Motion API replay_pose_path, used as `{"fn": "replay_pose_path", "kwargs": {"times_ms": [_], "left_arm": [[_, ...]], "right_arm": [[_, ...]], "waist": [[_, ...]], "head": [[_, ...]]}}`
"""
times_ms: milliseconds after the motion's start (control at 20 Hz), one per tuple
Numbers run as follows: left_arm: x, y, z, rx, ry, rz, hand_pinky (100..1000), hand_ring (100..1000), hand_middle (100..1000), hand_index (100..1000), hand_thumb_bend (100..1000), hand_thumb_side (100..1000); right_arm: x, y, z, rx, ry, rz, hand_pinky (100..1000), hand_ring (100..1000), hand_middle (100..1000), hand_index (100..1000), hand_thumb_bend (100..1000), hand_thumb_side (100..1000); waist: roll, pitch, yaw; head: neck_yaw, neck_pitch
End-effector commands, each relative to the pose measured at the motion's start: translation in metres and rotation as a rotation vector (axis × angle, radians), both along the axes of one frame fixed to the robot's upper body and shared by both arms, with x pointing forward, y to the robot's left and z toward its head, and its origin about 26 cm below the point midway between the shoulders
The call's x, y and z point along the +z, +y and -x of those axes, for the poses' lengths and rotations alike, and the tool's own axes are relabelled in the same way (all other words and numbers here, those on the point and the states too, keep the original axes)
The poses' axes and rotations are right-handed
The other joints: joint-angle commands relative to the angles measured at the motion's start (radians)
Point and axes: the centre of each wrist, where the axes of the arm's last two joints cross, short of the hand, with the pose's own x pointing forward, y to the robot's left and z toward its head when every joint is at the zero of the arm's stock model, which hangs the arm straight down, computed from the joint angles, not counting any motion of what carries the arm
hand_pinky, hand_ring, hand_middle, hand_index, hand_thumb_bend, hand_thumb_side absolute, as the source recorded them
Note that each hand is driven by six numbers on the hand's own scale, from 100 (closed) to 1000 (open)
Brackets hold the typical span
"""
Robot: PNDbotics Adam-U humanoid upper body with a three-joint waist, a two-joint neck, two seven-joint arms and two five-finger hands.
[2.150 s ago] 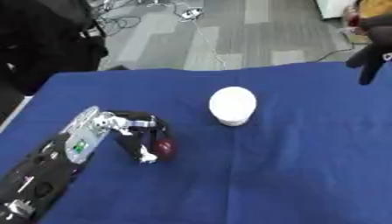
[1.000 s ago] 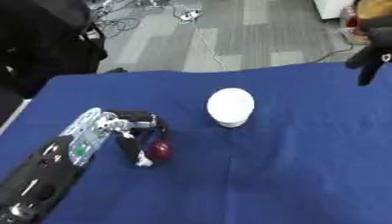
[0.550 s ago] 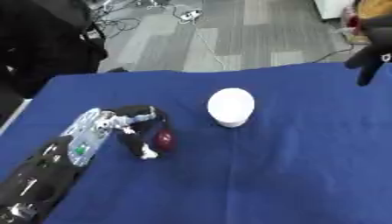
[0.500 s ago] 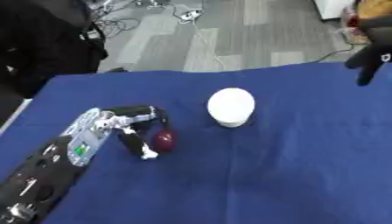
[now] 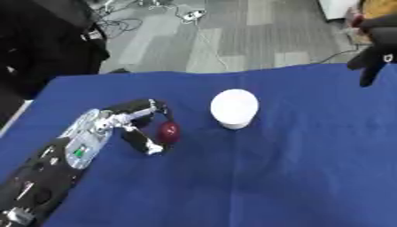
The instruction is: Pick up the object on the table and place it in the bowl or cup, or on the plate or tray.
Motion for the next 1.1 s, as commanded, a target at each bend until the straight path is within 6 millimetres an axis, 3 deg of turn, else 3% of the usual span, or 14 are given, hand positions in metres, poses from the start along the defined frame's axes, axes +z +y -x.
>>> {"fn": "replay_pose_path", "kwargs": {"times_ms": [50, 650, 1100], "left_arm": [[0.025, 0.008, 0.004, 0.010, -0.073, 0.022, 100, 148, 300, 376, 214, 206], [0.065, -0.001, 0.016, -0.025, -0.169, 0.084, 100, 133, 297, 373, 222, 157], [0.091, -0.018, 0.012, -0.077, -0.210, 0.104, 100, 130, 295, 370, 232, 142]], "right_arm": [[0.005, -0.001, 0.003, 0.000, -0.019, 0.009, 294, 507, 714, 781, 114, 1000], [0.003, -0.004, 0.003, -0.011, -0.005, 0.014, 293, 507, 714, 782, 112, 1000], [0.003, -0.003, 0.003, -0.005, -0.007, 0.013, 295, 508, 714, 781, 108, 1000]], "waist": [[-0.005, -0.022, 0.004], [0.000, -0.033, 0.015], [0.006, -0.038, 0.007]], "head": [[-0.009, -0.002], [-0.013, 0.005], [-0.004, 0.002]]}}
